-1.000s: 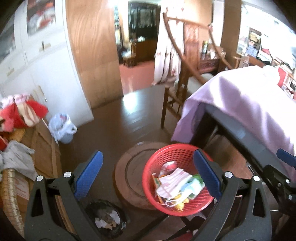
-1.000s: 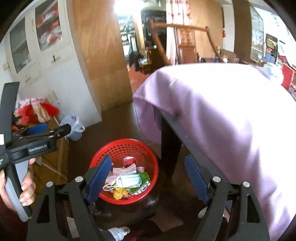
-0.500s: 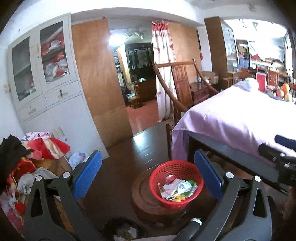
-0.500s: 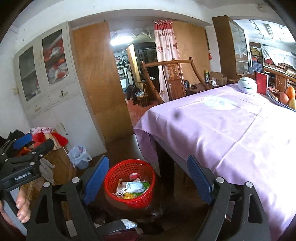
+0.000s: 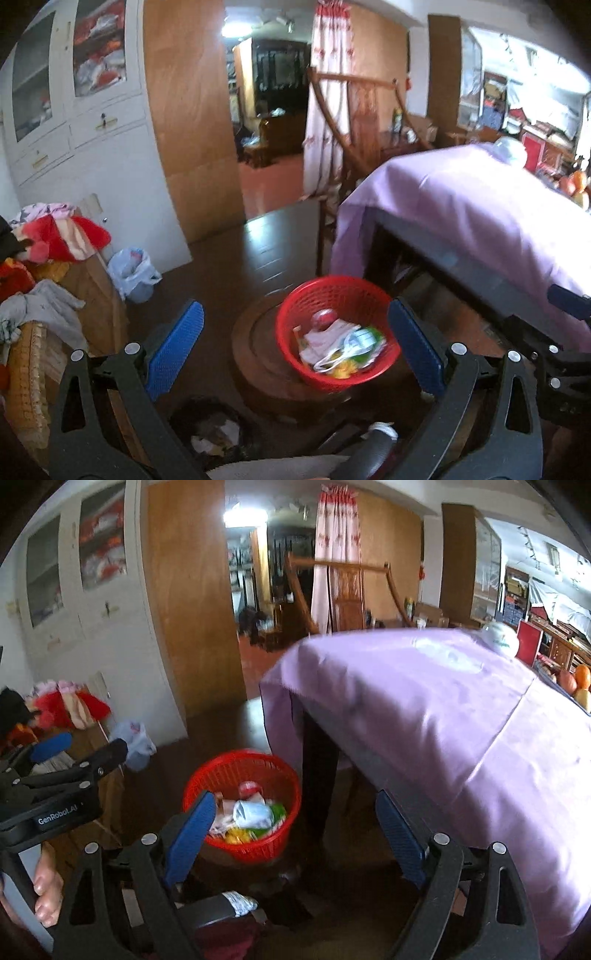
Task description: Collect trash
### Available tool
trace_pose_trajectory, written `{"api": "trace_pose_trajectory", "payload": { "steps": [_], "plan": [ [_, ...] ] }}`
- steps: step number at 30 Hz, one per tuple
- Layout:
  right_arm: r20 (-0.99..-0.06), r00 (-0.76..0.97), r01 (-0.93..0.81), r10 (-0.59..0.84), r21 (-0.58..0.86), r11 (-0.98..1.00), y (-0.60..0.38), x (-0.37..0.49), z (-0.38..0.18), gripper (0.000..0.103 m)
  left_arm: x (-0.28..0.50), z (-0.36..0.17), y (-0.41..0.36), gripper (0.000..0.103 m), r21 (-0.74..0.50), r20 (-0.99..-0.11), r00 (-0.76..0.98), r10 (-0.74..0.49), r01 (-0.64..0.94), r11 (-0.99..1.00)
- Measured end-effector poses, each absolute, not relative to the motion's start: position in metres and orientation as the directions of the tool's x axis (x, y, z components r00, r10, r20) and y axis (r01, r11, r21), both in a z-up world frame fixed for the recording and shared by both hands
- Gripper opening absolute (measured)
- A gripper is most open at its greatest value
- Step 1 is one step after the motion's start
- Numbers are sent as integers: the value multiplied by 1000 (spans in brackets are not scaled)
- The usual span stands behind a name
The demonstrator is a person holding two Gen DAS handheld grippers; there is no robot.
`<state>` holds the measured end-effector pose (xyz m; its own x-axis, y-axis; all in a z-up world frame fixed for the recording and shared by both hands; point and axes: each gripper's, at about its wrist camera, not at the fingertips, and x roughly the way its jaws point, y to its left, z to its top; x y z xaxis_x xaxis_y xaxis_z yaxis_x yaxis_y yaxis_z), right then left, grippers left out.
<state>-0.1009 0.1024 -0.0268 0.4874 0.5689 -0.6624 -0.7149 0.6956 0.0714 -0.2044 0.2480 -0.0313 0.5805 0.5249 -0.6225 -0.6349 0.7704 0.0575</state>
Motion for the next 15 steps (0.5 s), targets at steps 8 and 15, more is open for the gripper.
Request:
{"api": "trace_pose_trajectory", "payload": {
  "steps": [8, 15],
  "plan": [
    [-757, 409, -725, 509, 70, 686, 139, -86, -67, 87, -197, -73, 278, 96, 22, -712, 508, 485, -674, 739],
    [-796, 365, -742, 482, 64, 667, 156, -86, -88, 87, -194, -85, 281, 96, 20, -737, 489, 466, -674, 738]
  ]
}}
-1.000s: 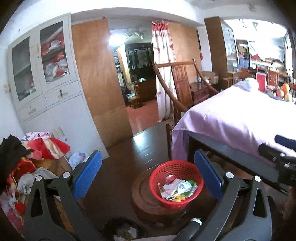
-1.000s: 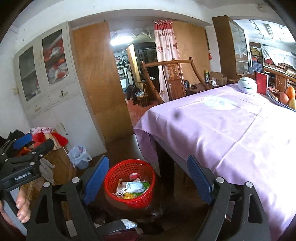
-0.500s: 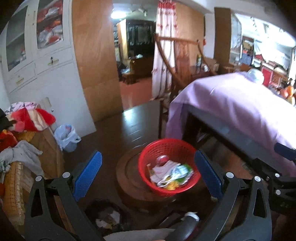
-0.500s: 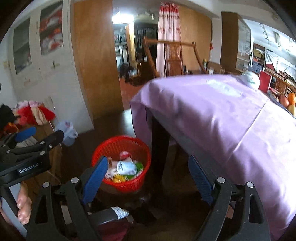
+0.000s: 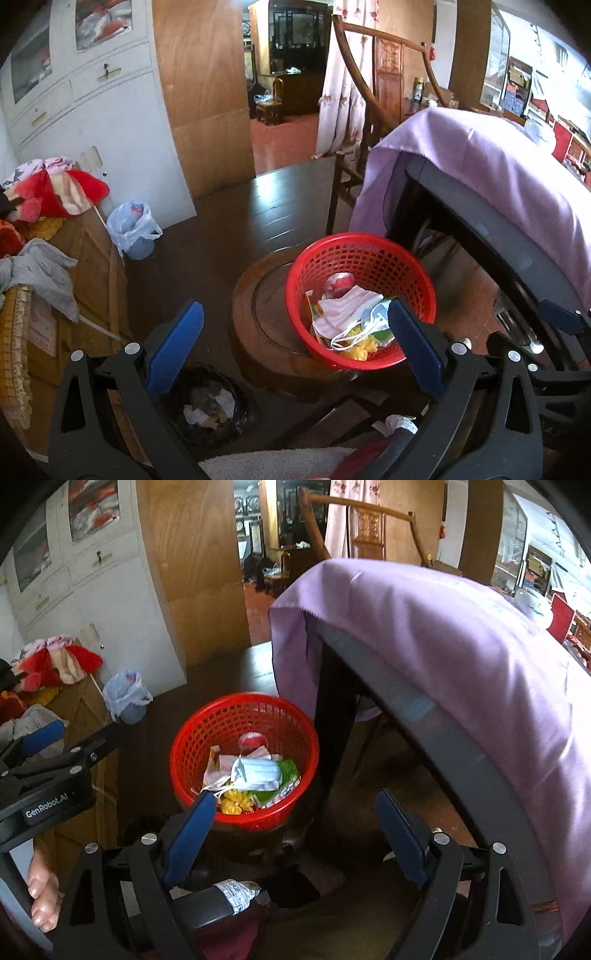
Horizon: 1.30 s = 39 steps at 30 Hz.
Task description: Collect trash
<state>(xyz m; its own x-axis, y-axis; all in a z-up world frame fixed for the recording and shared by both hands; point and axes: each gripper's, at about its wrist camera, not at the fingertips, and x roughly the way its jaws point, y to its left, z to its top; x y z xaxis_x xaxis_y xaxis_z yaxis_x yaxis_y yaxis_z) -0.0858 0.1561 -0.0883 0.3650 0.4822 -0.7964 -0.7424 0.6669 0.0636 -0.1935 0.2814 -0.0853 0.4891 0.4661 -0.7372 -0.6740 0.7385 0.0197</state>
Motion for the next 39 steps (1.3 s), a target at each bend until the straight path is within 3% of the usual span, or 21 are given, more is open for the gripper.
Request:
{"api": "trace_pose_trajectory", "payload": {
  "steps": [39],
  "plan": [
    [-792, 380, -722, 478, 69, 688, 138, -83, -92, 87, -183, -80, 259, 96, 82, -715, 513, 475, -614, 785]
  ]
}}
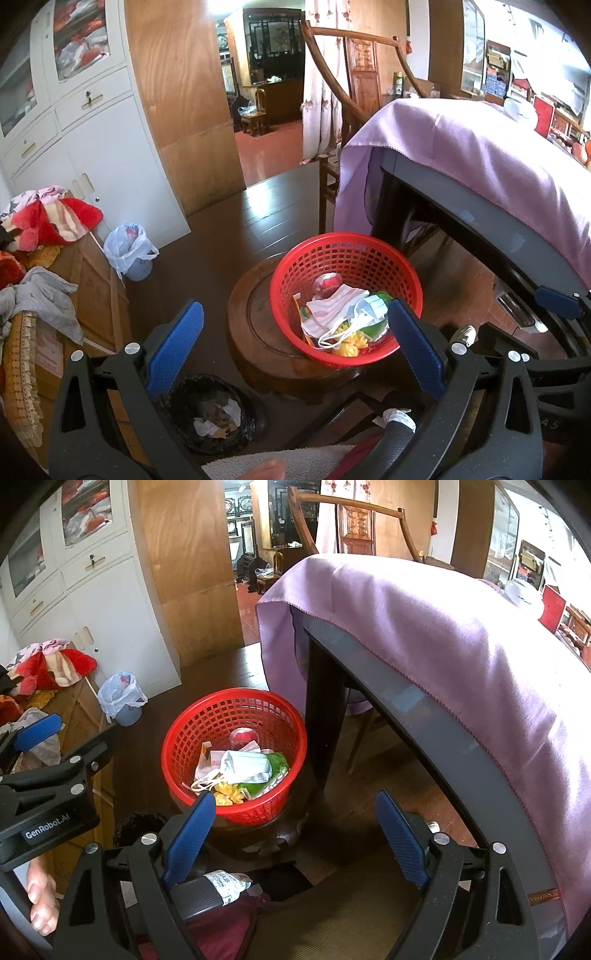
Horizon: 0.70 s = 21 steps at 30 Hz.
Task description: Collect trash
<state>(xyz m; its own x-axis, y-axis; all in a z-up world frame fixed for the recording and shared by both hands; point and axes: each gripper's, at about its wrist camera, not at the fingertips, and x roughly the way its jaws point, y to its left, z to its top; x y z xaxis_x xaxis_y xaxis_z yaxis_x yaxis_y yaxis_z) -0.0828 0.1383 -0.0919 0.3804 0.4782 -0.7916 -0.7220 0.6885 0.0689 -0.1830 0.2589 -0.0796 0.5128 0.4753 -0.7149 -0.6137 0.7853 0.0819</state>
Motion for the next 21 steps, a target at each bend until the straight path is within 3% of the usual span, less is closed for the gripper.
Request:
{"api": "trace_pose_trajectory", "payload": {
  "steps": [21],
  "plan": [
    [-785, 387, -717, 484, 73, 693, 135, -85, -88, 87, -182, -76, 256, 96, 68, -713, 522, 468, -612, 788]
  ]
}}
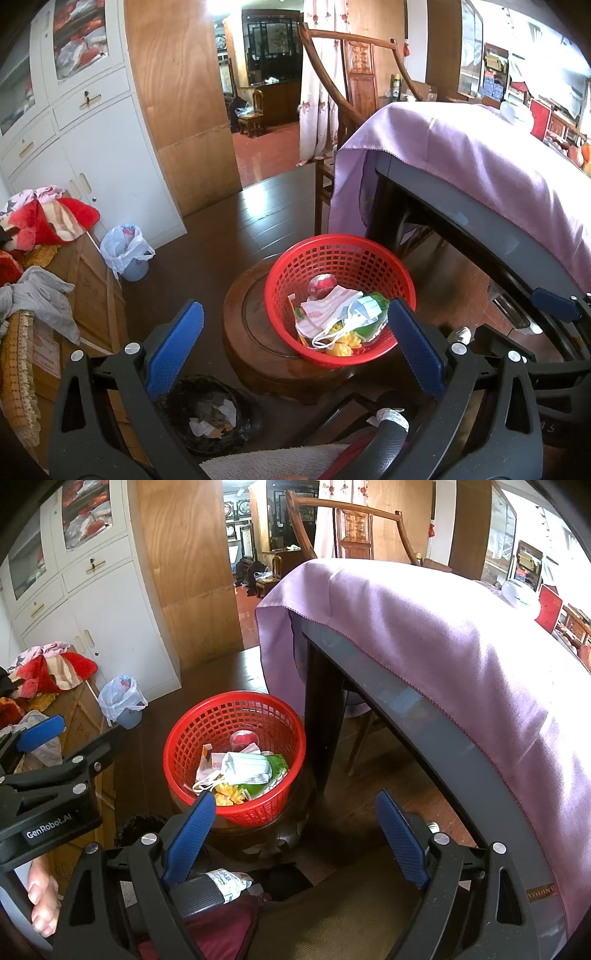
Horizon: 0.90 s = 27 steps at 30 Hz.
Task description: Collect trash
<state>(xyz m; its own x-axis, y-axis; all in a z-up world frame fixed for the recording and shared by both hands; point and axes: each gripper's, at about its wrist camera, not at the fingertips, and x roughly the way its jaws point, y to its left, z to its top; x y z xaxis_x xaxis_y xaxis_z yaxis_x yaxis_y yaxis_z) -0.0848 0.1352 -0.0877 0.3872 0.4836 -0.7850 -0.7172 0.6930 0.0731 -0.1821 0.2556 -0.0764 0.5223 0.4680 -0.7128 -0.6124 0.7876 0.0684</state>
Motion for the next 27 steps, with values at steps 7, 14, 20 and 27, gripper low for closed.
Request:
{"api": "trace_pose_trajectory", "payload": {
  "steps": [7, 14, 20, 27],
  "plan": [
    [-784, 388, -717, 485, 74, 693, 134, -85, -87, 87, -180, -75, 251, 96, 100, -701, 521, 487, -604, 791],
    [-780, 391, -716, 489, 75, 694, 134, -85, -83, 87, -179, -75, 252, 96, 78, -709, 526, 469, -603, 794],
    [-780, 393, -715, 488, 75, 695, 134, -85, -83, 87, -179, -76, 253, 96, 75, -711, 525, 467, -603, 794],
    [-779, 392, -716, 489, 76, 694, 134, -85, -83, 87, -179, -77, 254, 96, 77, -711, 525, 468, -604, 794]
  ]
}}
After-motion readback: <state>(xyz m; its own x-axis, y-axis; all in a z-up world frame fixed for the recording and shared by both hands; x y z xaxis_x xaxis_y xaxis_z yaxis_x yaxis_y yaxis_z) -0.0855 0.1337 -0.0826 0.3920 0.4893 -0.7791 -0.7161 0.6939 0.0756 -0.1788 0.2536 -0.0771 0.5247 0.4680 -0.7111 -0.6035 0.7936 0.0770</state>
